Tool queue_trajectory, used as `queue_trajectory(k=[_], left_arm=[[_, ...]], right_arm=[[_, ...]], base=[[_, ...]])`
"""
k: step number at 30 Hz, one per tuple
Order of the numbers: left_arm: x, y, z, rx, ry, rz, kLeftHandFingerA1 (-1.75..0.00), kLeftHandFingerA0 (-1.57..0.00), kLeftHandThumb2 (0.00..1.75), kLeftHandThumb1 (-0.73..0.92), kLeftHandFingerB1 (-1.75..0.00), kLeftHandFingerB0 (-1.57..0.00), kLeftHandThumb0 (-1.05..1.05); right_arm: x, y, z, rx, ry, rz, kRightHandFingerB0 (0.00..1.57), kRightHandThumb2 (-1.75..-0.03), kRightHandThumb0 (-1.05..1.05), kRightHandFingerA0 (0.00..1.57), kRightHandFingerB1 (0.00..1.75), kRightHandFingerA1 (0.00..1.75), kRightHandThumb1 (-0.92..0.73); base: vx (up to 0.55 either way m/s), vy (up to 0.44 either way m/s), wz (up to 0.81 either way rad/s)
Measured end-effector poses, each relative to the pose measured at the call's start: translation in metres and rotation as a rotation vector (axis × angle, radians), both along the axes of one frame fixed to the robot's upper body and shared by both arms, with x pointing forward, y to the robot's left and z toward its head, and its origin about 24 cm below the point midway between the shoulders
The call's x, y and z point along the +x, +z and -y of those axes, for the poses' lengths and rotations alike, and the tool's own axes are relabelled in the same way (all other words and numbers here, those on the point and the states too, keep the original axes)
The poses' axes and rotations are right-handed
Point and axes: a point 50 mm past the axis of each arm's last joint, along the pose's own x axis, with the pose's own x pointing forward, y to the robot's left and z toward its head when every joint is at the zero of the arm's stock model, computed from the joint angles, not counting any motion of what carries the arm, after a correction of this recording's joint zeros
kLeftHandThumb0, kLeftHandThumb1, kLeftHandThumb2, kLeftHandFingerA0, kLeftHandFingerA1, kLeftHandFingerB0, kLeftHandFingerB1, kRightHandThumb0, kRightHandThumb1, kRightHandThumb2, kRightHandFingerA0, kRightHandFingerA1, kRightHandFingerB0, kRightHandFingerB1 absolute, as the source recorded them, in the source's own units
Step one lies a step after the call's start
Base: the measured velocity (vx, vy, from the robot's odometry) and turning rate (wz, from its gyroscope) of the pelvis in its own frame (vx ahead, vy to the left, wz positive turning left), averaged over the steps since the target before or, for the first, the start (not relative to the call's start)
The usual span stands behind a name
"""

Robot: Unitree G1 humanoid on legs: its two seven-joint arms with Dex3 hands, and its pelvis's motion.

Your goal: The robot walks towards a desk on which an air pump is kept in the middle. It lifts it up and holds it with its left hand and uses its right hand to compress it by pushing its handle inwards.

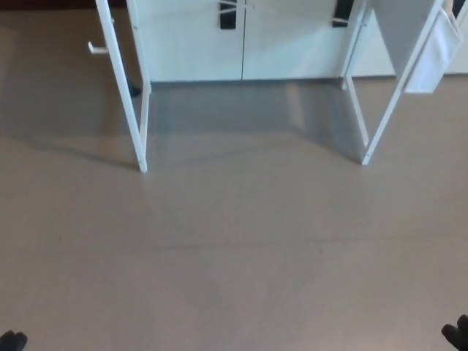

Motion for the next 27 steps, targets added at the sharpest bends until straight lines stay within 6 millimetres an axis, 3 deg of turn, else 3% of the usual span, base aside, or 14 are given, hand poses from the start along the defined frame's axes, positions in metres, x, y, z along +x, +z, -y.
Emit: queue_trajectory(k=[7,10,11,27], left_arm=[[-0.007,-0.002,-0.001,0.007,0.007,-0.023,-0.42,-0.34,0.61,0.77,-0.34,-0.33,-0.02],[-0.007,-0.003,0.001,0.004,0.0,-0.026,-0.41,-0.33,0.61,0.76,-0.34,-0.32,-0.02],[-0.006,-0.003,0.002,0.003,-0.002,-0.023,-0.54,-0.21,0.97,0.55,-0.5,-0.18,-0.02],[-0.008,-0.003,0.001,0.01,-0.017,-0.027,-0.54,-0.24,0.95,0.53,-0.49,-0.17,-0.04]], right_arm=[[-0.004,-0.003,-0.001,0.003,-0.001,-0.013,0.47,-0.58,-0.16,0.73,0.41,0.5,-0.61],[-0.003,-0.003,-0.002,0.005,0.003,-0.012,0.47,-0.58,-0.18,0.71,0.41,0.5,-0.62],[-0.003,-0.003,-0.002,0.003,0.004,-0.009,0.49,-0.58,-0.2,0.73,0.41,0.5,-0.61],[-0.007,-0.005,-0.005,-0.016,0.029,-0.024,0.48,-0.57,-0.26,0.72,0.4,0.49,-0.58]], base=[[0.4,0.025,0.14],[0.45,-0.08,0.86],[0.63,0.008,0.33],[0.55,0.037,-0.2]])
